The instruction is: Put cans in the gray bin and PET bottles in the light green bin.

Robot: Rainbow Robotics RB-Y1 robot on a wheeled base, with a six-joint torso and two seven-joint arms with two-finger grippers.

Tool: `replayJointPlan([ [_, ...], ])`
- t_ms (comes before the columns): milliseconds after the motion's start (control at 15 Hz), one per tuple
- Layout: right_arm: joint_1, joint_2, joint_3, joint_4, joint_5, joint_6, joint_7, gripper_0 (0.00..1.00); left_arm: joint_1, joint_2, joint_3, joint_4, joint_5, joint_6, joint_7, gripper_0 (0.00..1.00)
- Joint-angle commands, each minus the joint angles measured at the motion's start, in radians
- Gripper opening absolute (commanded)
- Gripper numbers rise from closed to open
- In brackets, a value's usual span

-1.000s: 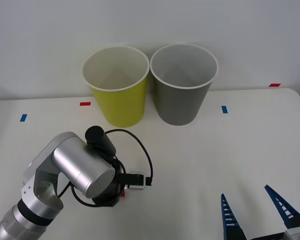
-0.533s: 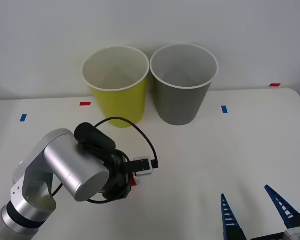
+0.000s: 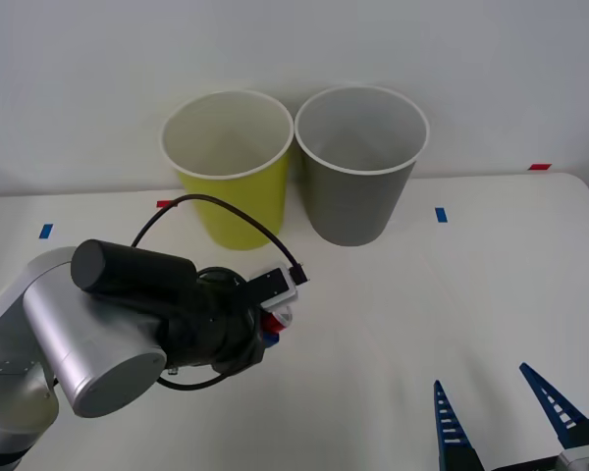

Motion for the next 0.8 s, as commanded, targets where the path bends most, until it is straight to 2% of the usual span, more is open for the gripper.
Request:
replayJointPlan([
  [67, 0.0, 0.0, 0.0, 0.0, 0.0, 0.0, 0.0, 1.0, 0.075, 0.008, 0.097, -0.1, 0.028, -0.008, -0.008, 0.0],
  [200, 0.0, 0.0, 0.0, 0.0, 0.0, 0.0, 0.0, 1.0, 0.125, -0.014, 0.183, -0.169, 0.069, -0.013, -0.004, 0.0],
  [333, 0.0, 0.0, 0.0, 0.0, 0.0, 0.0, 0.0, 1.0, 0.169, -0.05, 0.295, -0.204, 0.169, -0.038, -0.008, 0.0],
  [467, 0.0, 0.0, 0.0, 0.0, 0.0, 0.0, 0.0, 1.0, 0.183, -0.053, 0.384, -0.236, 0.258, -0.038, -0.01, 0.0],
  [533, 0.0, 0.0, 0.0, 0.0, 0.0, 0.0, 0.0, 1.0, 0.198, -0.056, 0.467, -0.25, 0.345, -0.047, -0.011, 0.0],
  [600, 0.0, 0.0, 0.0, 0.0, 0.0, 0.0, 0.0, 1.0, 0.209, -0.056, 0.517, -0.261, 0.395, -0.054, -0.013, 0.0],
  [800, 0.0, 0.0, 0.0, 0.0, 0.0, 0.0, 0.0, 1.0, 0.221, -0.058, 0.654, -0.308, 0.5, -0.054, -0.011, 0.0],
])
